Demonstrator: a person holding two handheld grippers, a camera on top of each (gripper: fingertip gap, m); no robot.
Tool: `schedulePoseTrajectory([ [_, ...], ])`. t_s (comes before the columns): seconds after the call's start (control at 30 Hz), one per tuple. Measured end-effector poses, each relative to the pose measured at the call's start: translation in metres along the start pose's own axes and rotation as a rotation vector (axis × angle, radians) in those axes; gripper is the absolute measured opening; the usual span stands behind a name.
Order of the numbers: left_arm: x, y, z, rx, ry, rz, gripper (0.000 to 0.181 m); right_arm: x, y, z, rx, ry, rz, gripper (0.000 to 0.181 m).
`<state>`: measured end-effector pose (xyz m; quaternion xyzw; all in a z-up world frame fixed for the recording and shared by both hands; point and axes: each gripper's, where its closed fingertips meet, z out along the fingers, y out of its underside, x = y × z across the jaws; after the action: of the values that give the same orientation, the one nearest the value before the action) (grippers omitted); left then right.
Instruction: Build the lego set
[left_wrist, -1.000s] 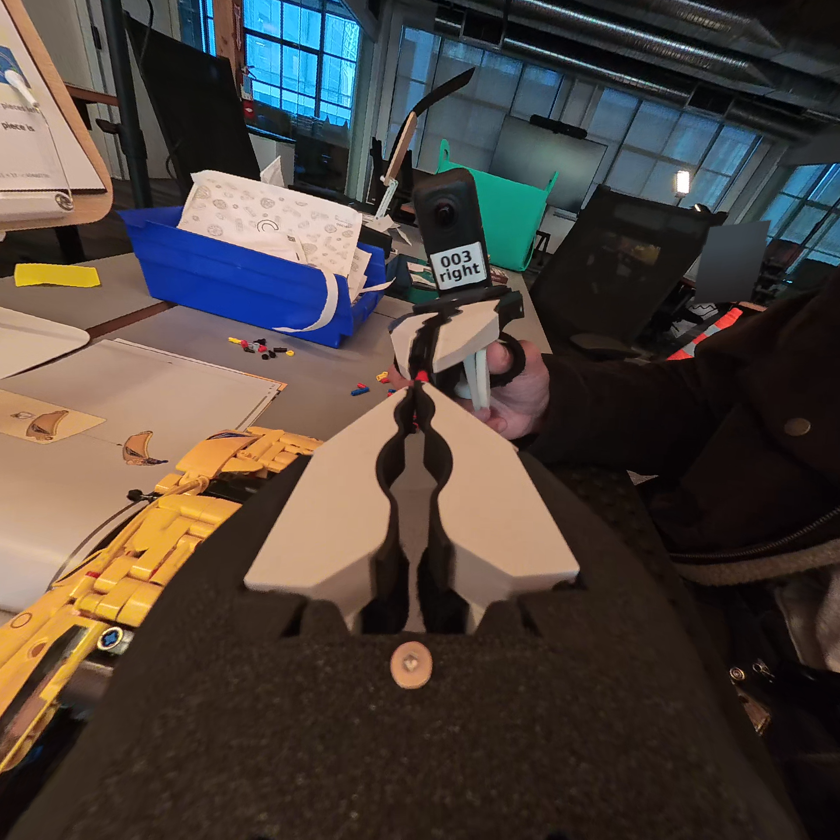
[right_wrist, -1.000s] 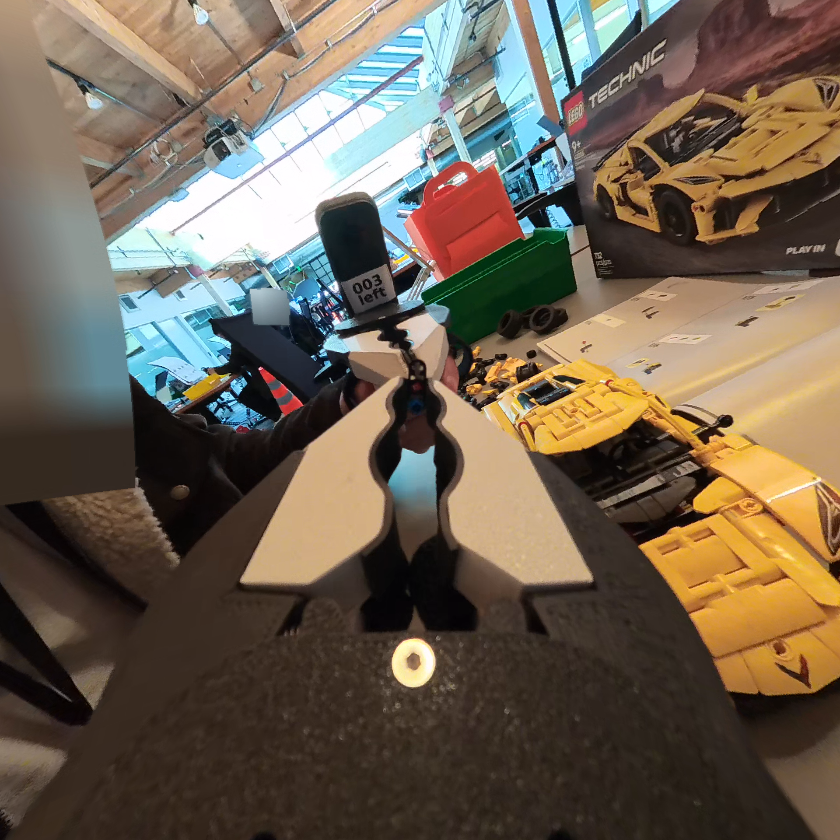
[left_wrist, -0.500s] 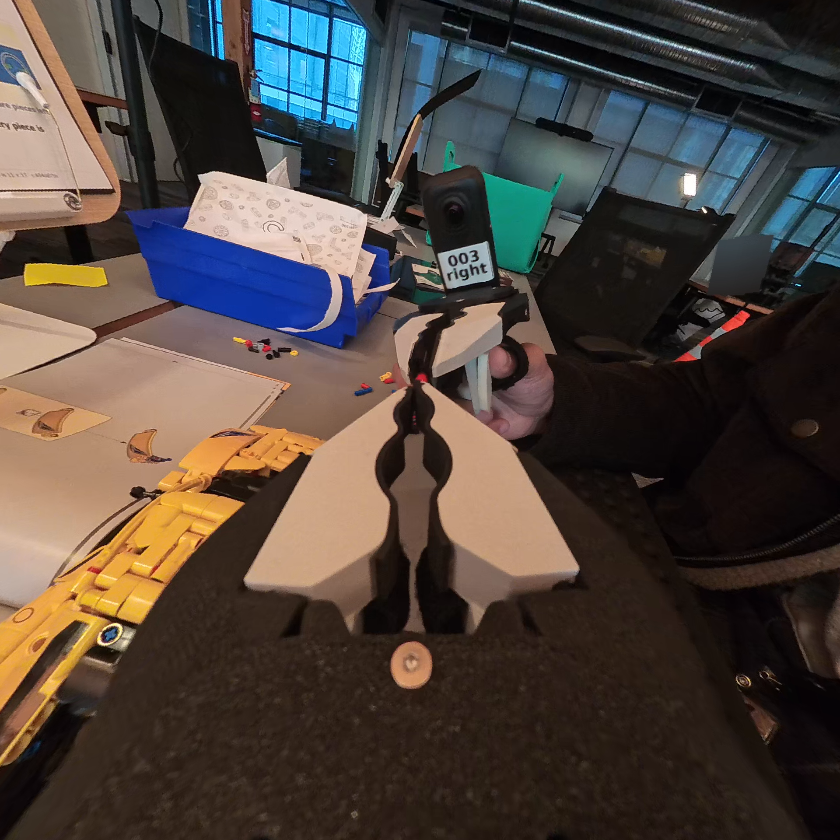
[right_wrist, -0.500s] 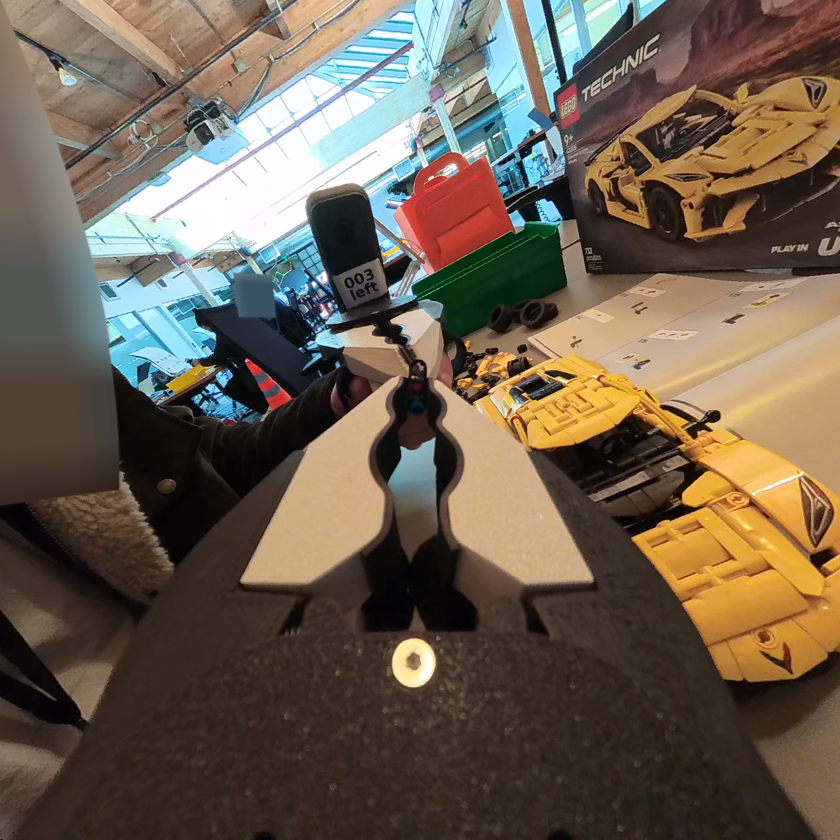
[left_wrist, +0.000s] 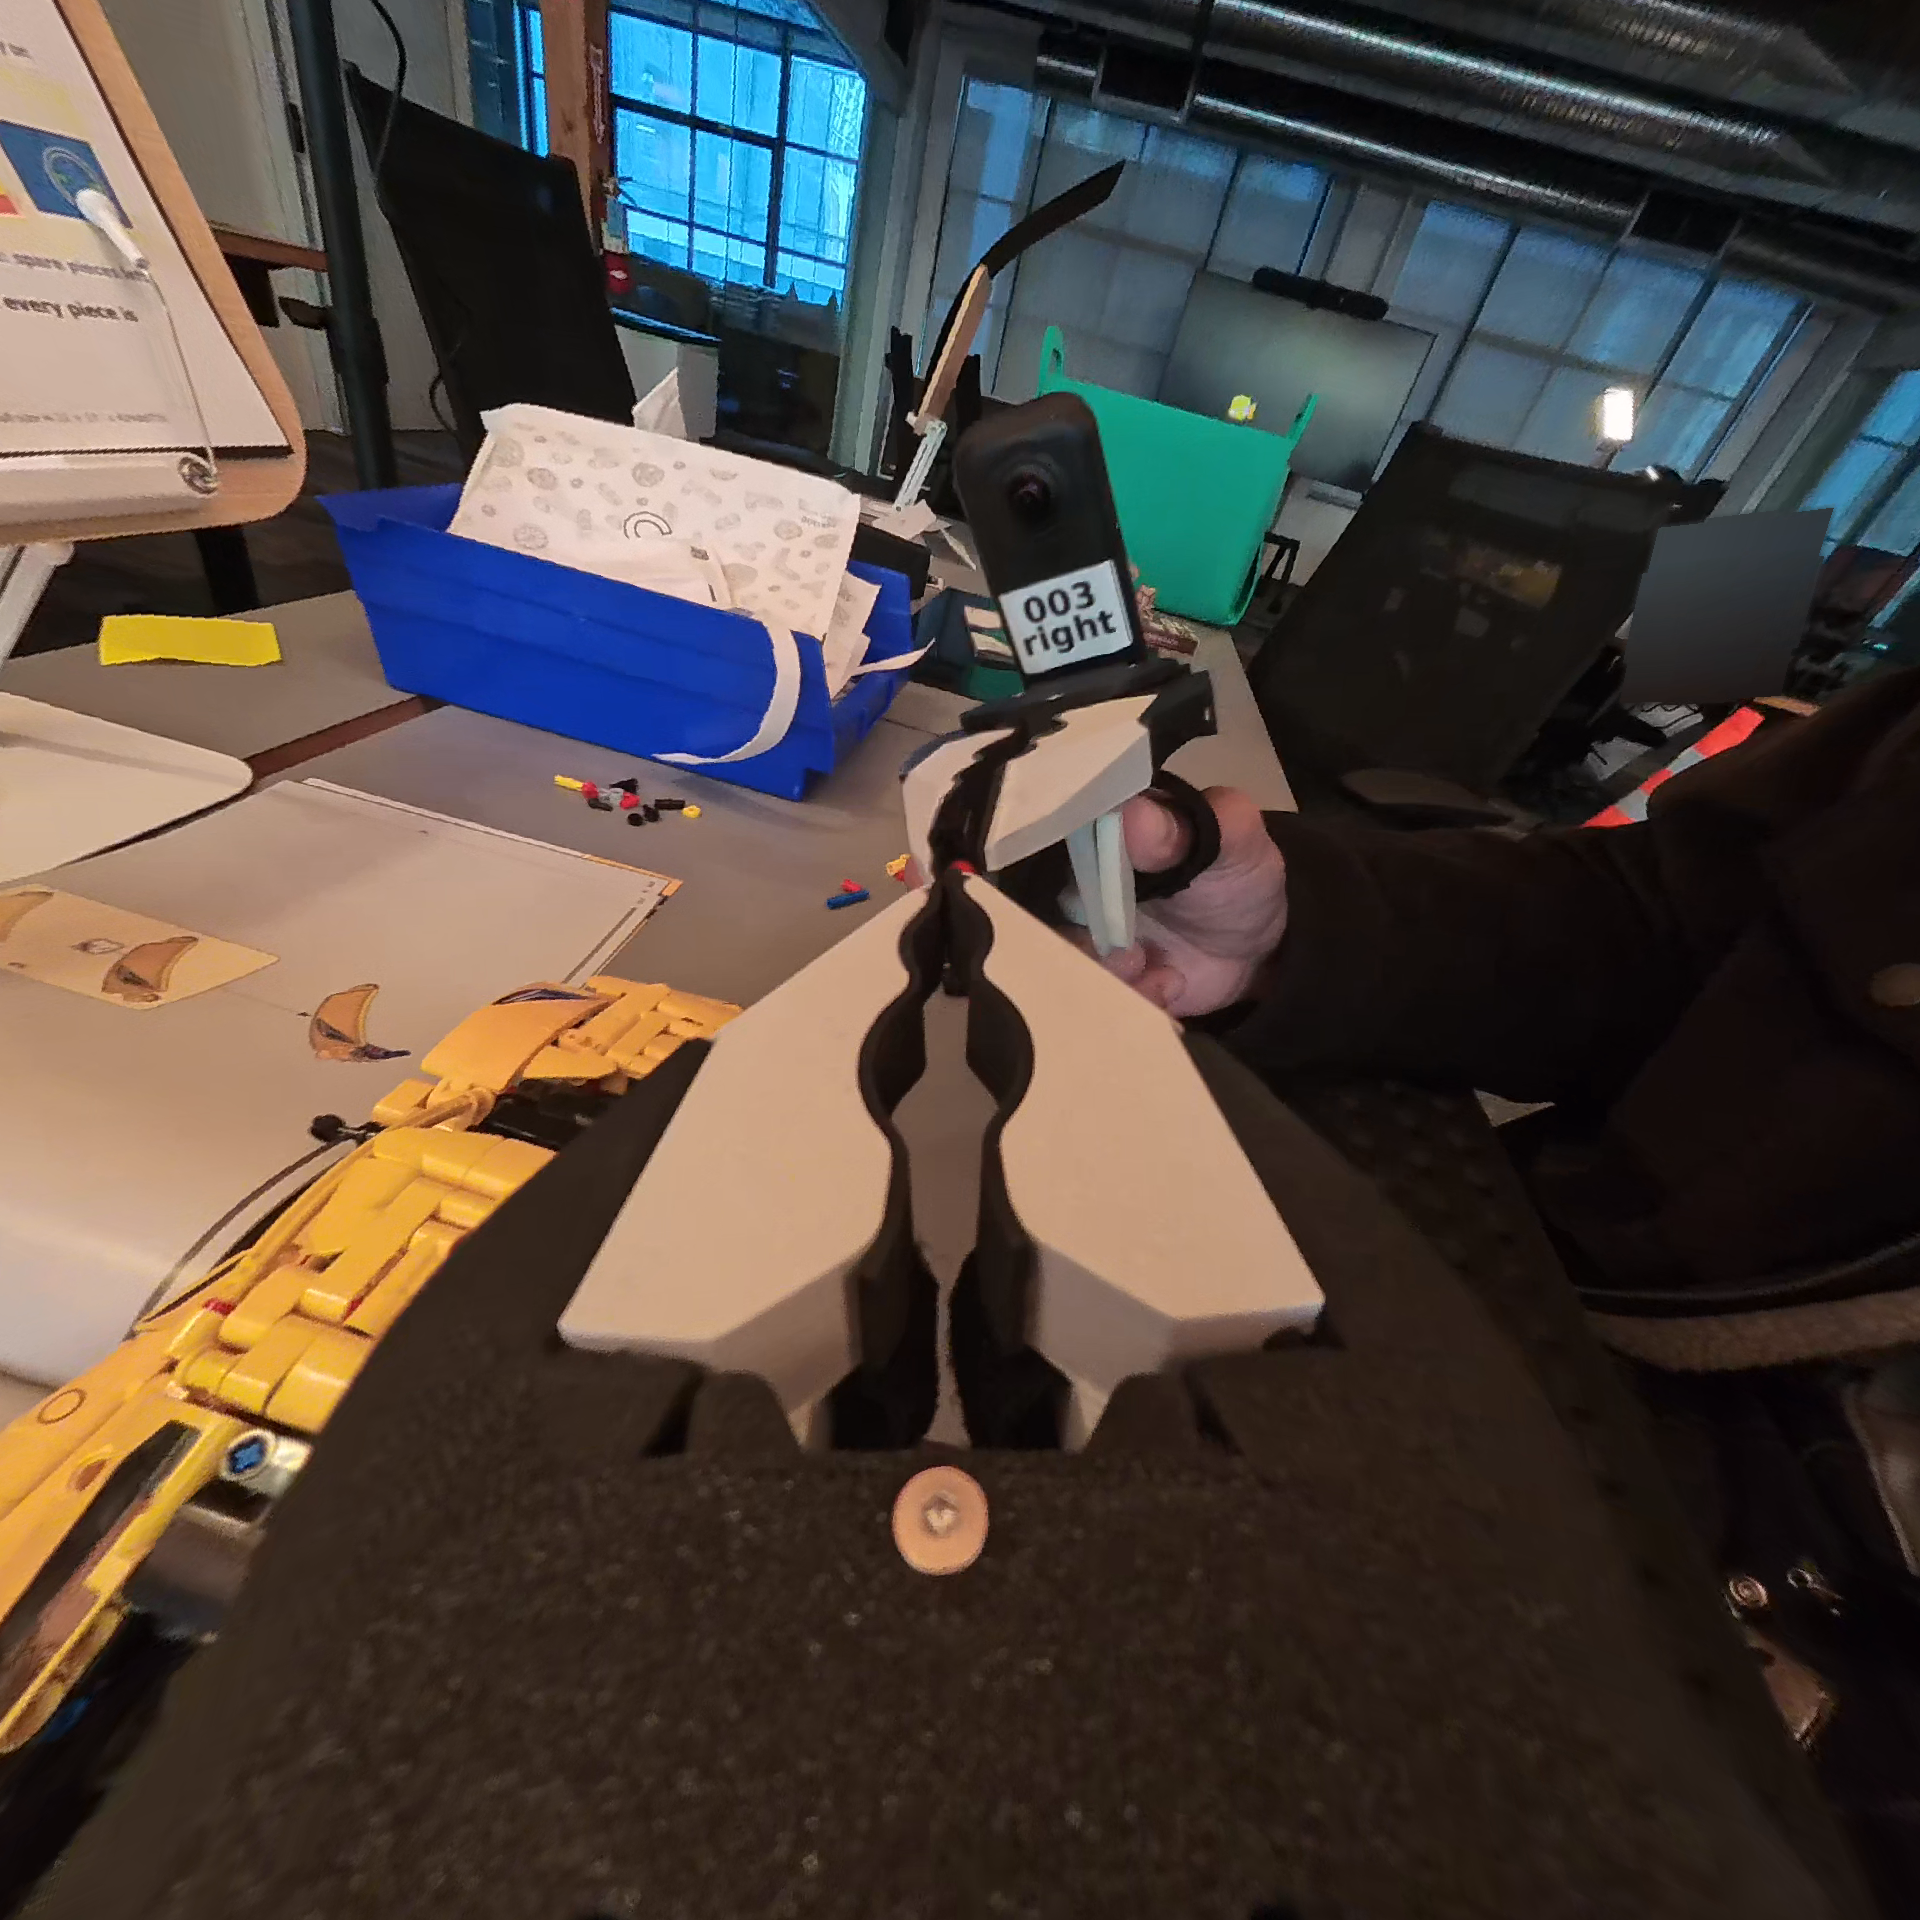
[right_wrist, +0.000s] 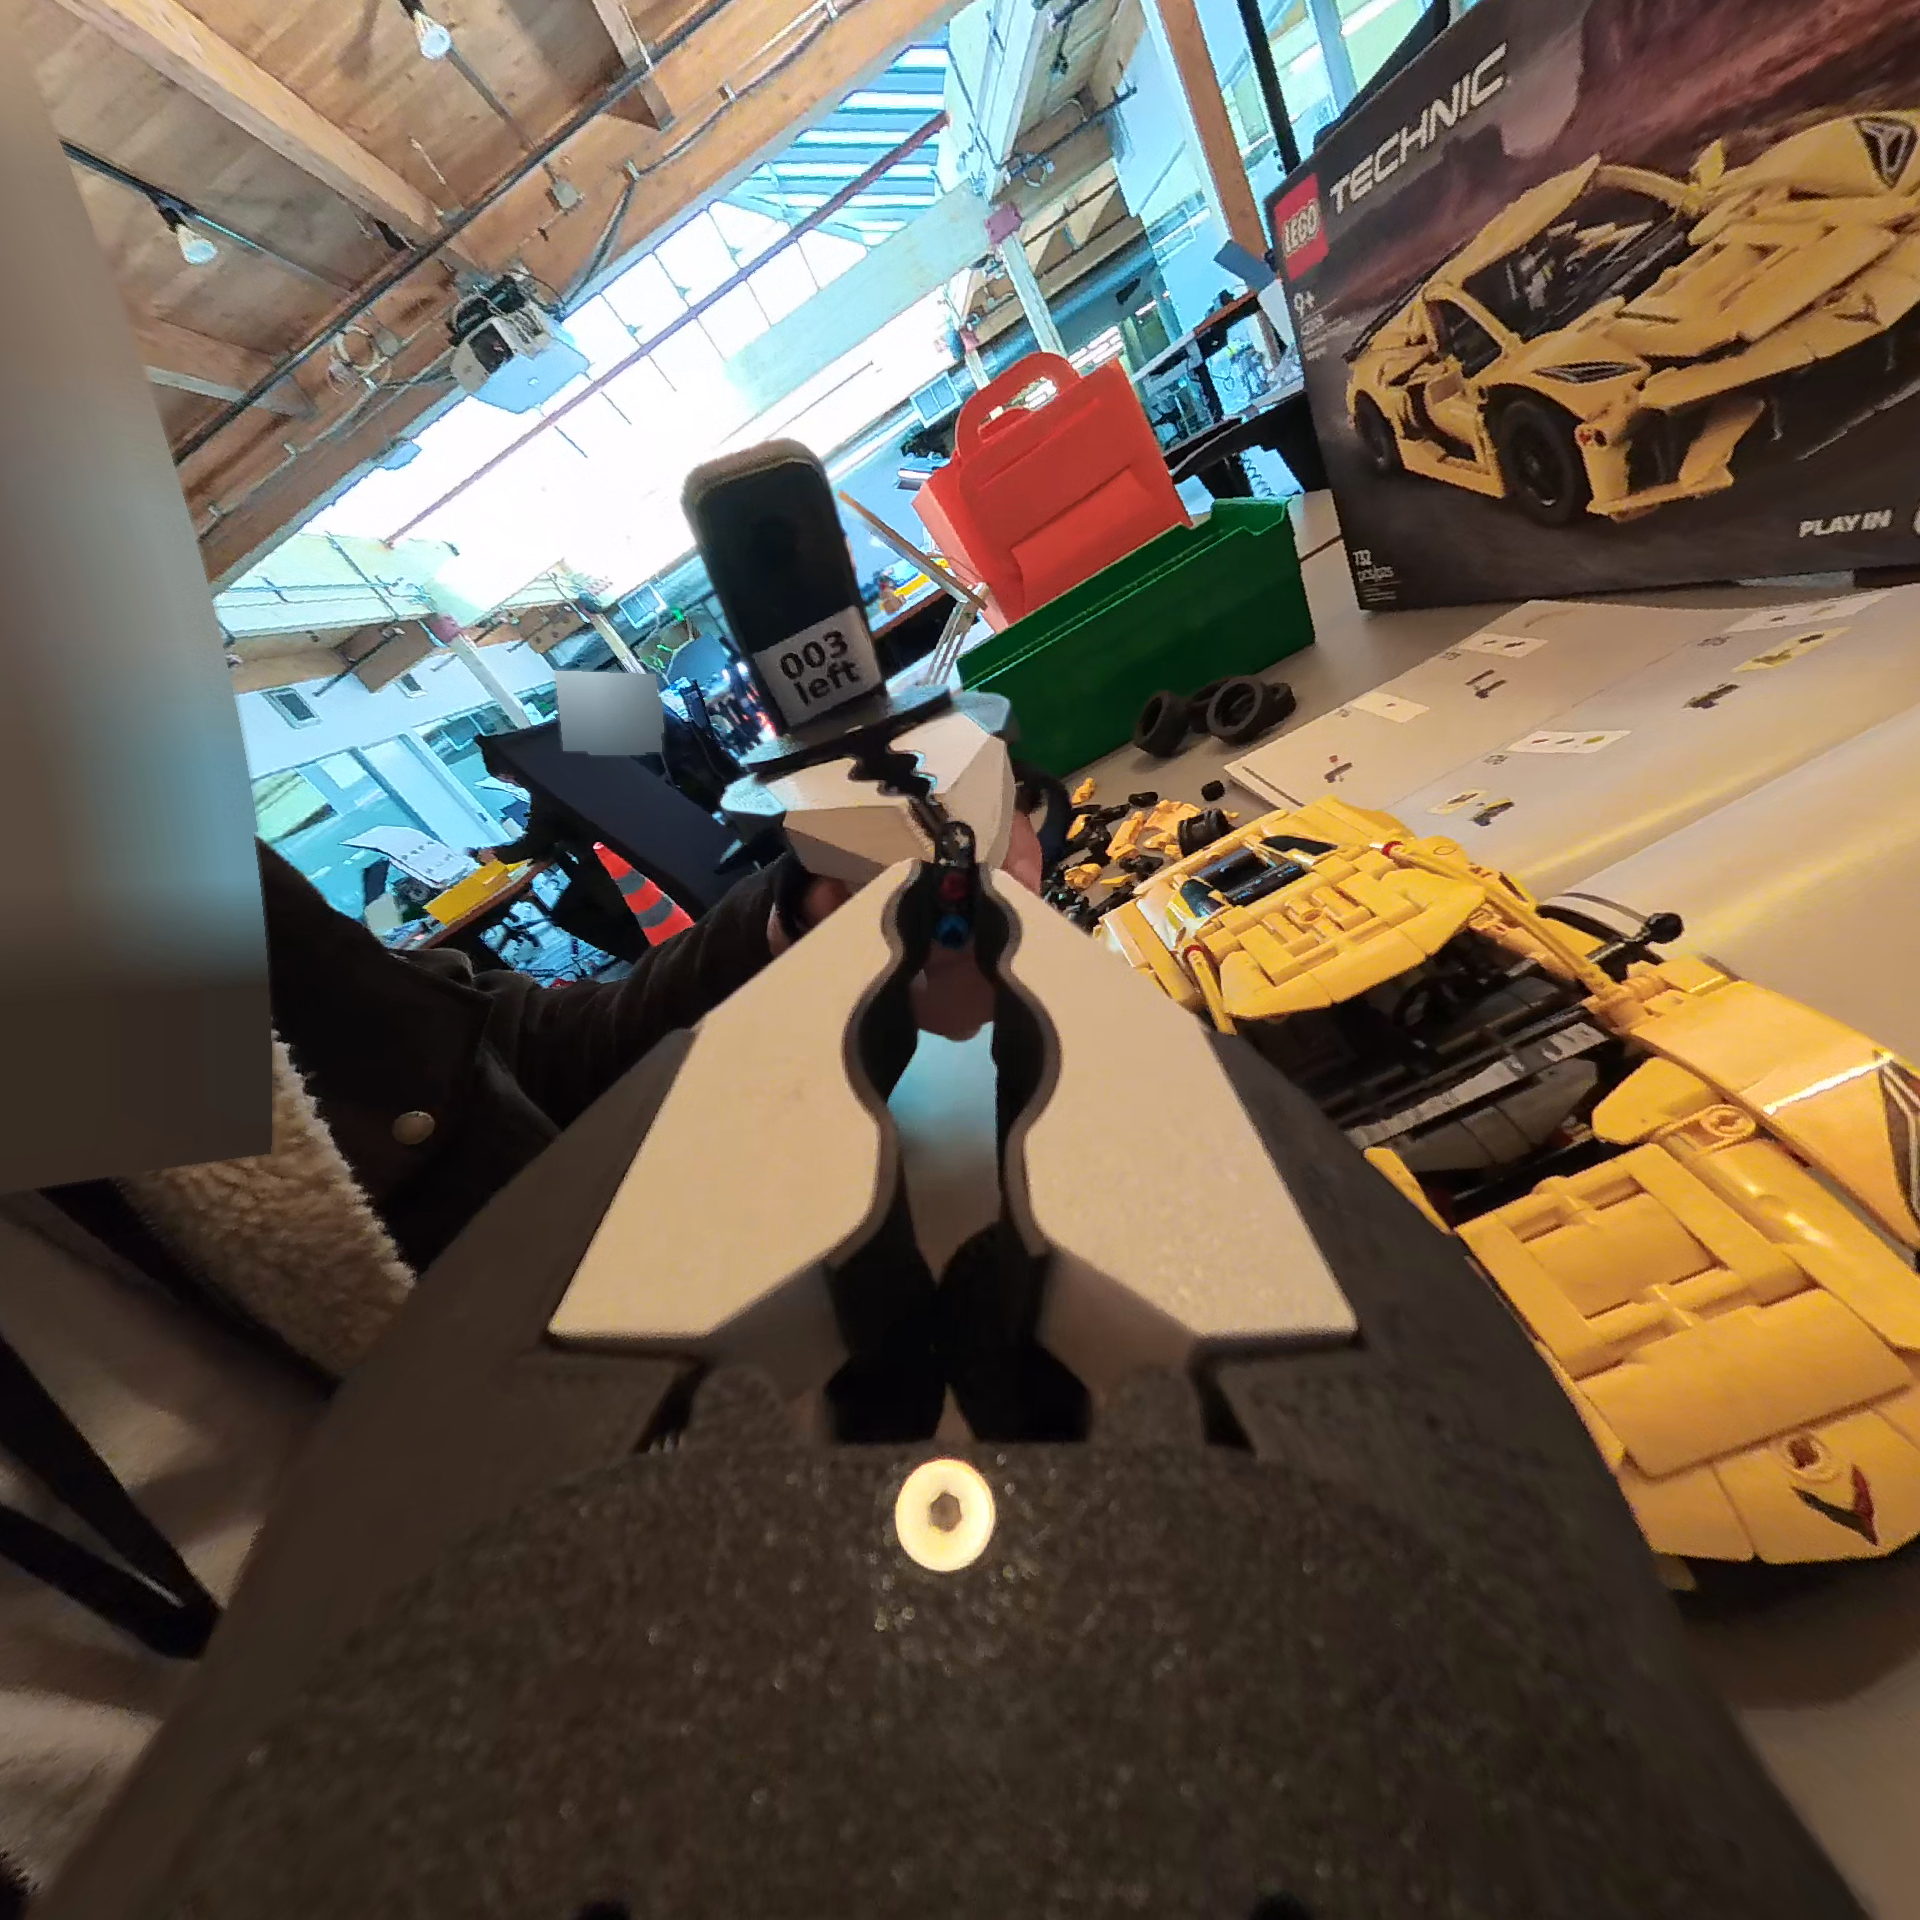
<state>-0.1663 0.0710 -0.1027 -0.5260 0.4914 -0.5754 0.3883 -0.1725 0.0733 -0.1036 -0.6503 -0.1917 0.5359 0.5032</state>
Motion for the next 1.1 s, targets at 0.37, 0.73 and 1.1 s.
schedulePoseTrajectory([
  [0.37,-0.079,-0.085,-0.143,0.326,-0.333,-0.087,0.0,0.011,-0.003,0.007,-0.006,0.092,-0.113,0.005],
  [0.73,-0.093,-0.025,-0.263,0.342,-0.763,-0.121,0.003,0.009,-0.007,0.081,-0.173,0.224,-0.216,0.005],
  [1.1,-0.082,0.018,-0.206,0.209,-0.7,-0.144,0.016,0.043,-0.009,0.045,-0.063,0.404,-0.361,0.005],
])
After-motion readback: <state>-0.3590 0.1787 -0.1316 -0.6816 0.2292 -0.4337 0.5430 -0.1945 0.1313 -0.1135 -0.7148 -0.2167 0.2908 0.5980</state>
